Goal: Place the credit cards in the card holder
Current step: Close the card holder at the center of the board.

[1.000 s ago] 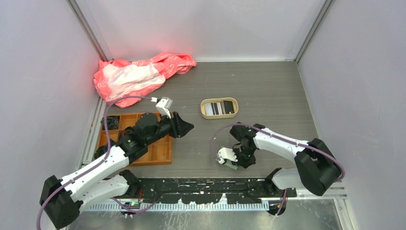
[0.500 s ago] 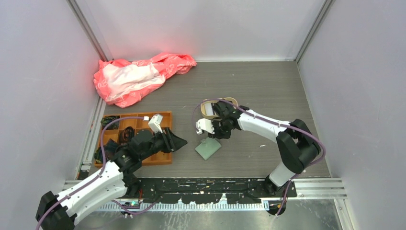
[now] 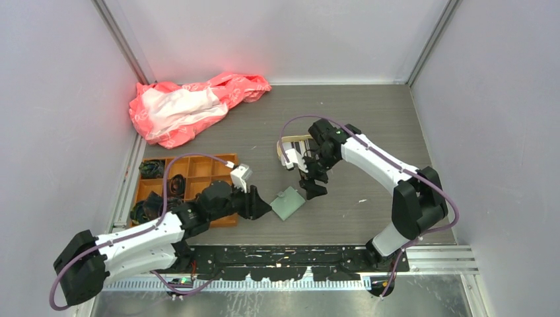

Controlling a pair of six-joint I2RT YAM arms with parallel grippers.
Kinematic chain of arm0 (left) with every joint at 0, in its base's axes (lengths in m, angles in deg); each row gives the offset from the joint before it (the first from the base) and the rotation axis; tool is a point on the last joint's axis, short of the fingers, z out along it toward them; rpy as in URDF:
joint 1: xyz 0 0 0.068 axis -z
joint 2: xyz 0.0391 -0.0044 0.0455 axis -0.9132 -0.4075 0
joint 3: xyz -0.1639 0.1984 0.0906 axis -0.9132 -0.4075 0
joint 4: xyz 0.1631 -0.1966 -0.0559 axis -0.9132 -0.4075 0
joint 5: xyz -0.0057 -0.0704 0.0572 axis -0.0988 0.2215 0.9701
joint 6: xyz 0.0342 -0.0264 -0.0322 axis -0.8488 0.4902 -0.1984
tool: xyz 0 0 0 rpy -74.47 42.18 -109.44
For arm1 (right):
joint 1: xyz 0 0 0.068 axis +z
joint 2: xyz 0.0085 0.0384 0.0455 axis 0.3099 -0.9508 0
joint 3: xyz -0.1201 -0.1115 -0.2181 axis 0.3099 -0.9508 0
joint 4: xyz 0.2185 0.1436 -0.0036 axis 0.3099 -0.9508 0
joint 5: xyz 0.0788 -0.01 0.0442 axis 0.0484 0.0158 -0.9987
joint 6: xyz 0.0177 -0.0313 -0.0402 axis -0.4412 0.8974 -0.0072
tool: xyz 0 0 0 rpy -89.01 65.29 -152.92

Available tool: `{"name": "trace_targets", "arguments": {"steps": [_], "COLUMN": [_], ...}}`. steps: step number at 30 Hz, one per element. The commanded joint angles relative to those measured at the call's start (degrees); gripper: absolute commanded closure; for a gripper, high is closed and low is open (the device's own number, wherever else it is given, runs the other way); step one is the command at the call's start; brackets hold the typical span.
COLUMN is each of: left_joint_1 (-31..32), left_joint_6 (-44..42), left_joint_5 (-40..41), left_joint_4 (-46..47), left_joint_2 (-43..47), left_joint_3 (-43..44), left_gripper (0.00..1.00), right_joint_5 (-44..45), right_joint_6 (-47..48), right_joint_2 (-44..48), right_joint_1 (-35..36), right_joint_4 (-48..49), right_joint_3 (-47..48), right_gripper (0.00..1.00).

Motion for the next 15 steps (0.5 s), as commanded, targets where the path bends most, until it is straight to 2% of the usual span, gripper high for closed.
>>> {"name": "trace_targets", "arguments": {"steps": [1,3,5,10,13,15], "left_joint_1": [1.6,1.6,1.6,2.0,3.1,3.6], "left_joint_6": [-19.6,-20.6,-20.6,-19.9,-21.6,-22.5], "left_joint_5": [3.2,3.5,3.5,3.8,5.9,7.3], "left_joint_4": [18.3,19.9,16.6,0.3,-2.1,-2.7], "left_joint_2": [-0.8,-2.6,-6.1,-16.1,-18.3,-19.6], "left_joint_3": [-0.5,0.5,4.1,16.4,18.3,19.3], "left_gripper": [0.55,0.54,0.53,0.44,0.44,0.48], "right_joint_5": [-6.3,-6.2,-6.5,-8.2,-10.8,-11.4], "right_joint_6": [-13.4,-20.8,-25.3,-29.9,-31.8,-33.5], "right_joint_2": [0.7,1.4,1.4,0.2,-0.8,-2.0], "right_joint_1": [0.0,-0.1,-0.1,-4.3,-7.2,-7.7], "right_joint_4": [9.5,16.2,18.8,17.7,17.7,17.8], "right_joint_3": [-1.7,-4.8,-6.4,-7.4,-8.0,-7.8], "right_gripper": [0.27,0.31,0.38,0.51,0.60,0.72]}}
